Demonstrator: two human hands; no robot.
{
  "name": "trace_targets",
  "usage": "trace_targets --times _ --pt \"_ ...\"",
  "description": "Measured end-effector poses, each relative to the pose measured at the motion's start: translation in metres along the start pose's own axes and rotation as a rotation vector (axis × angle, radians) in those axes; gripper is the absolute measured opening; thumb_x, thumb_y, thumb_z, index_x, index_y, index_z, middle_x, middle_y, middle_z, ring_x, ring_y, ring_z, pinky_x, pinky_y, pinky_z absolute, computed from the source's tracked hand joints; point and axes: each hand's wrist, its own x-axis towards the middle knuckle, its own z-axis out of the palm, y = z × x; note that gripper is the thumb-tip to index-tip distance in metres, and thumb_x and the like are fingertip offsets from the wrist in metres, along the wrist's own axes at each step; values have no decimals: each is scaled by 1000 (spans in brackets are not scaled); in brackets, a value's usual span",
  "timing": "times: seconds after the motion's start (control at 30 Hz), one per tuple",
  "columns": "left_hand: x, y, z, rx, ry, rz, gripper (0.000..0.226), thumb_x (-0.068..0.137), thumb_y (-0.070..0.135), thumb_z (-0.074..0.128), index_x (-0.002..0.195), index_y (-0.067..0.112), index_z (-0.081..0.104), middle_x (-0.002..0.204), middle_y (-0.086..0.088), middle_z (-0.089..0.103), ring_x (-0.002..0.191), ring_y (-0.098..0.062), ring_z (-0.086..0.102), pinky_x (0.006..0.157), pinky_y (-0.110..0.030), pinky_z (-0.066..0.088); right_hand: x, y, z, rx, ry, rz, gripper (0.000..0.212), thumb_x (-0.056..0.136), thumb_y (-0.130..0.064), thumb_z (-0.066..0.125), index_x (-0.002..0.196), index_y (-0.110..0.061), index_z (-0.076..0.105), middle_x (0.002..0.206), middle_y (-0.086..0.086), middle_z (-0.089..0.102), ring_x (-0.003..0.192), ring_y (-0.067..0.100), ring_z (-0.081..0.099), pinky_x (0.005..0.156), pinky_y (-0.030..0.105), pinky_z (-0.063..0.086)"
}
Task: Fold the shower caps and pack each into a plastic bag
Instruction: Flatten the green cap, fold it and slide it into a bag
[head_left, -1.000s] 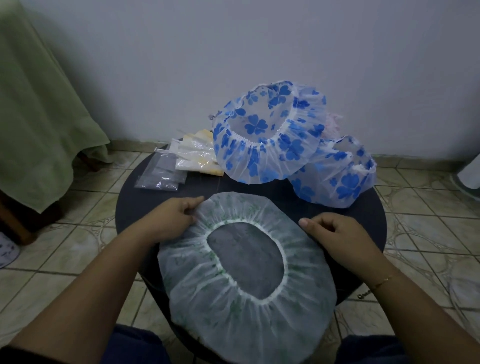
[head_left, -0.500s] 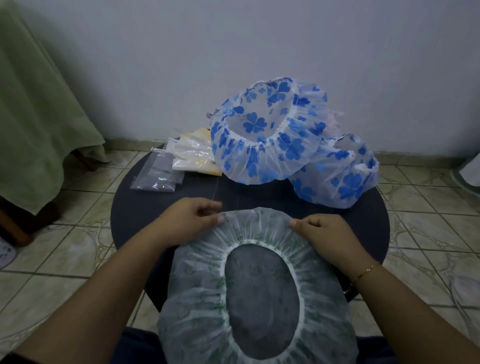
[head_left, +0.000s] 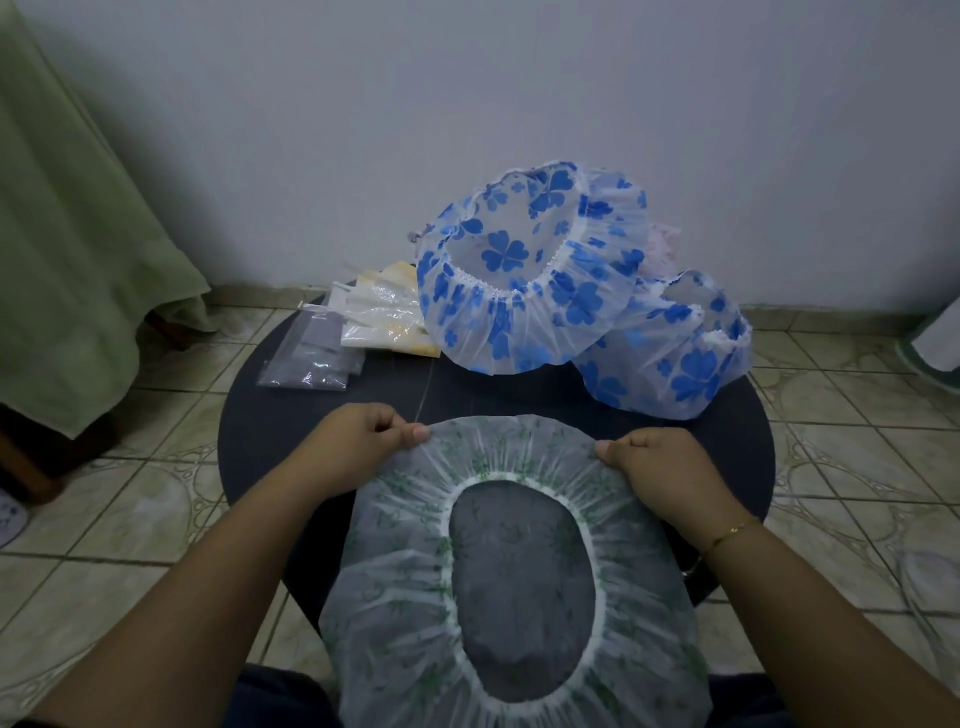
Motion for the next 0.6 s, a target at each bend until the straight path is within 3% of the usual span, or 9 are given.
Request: trace_targets --times 0.13,0.27,0.33,0.43,0.5,0.6 --pt "0 -1 -3 -60 -49 5 25 87 38 63 76 16 67 80 11 69 74 -6 63 64 -21 45 3 0 -3 -112 -81 22 23 90 -19 56 67 -13 56 64 1 52 60 13 47 61 27 39" --pt "-3 -1 -3 -82 -148 35 22 91 35 58 82 17 69 77 5 71 70 -7 65 69 -24 50 0 -7 -9 -107 -143 -34 23 89 -11 53 90 10 63 85 24 61 78 29 53 71 32 43" --pt "-5 2 -1 -117 -194 48 19 92 31 57 84 19 69 76 7 71 69 -4 66 69 -24 50 -1 -10 -8 -47 -171 -106 28 92 -18 54 87 7 65 94 21 64 85 30 59 76 33 46" --pt "-6 8 6 -117 -223 73 15 94 25 56 89 22 70 82 6 73 75 -7 68 73 -27 54 -4 -13 -2 37 -148 -113 35 88 -35 61 84 -2 72 88 12 72 83 24 67 71 26 51" --pt "-5 11 10 -131 -218 71 15 93 24 56 92 25 71 88 4 74 82 -12 70 79 -30 55 -3 -11 2 24 -127 -139 35 86 -33 65 85 1 72 88 19 70 81 28 67 72 29 54" --pt "-4 14 14 -156 -177 70 17 88 40 61 89 26 71 88 5 73 84 -13 69 80 -32 54 -3 -12 2 29 -101 -141 29 85 -27 68 80 1 73 82 18 71 75 26 66 69 29 54"
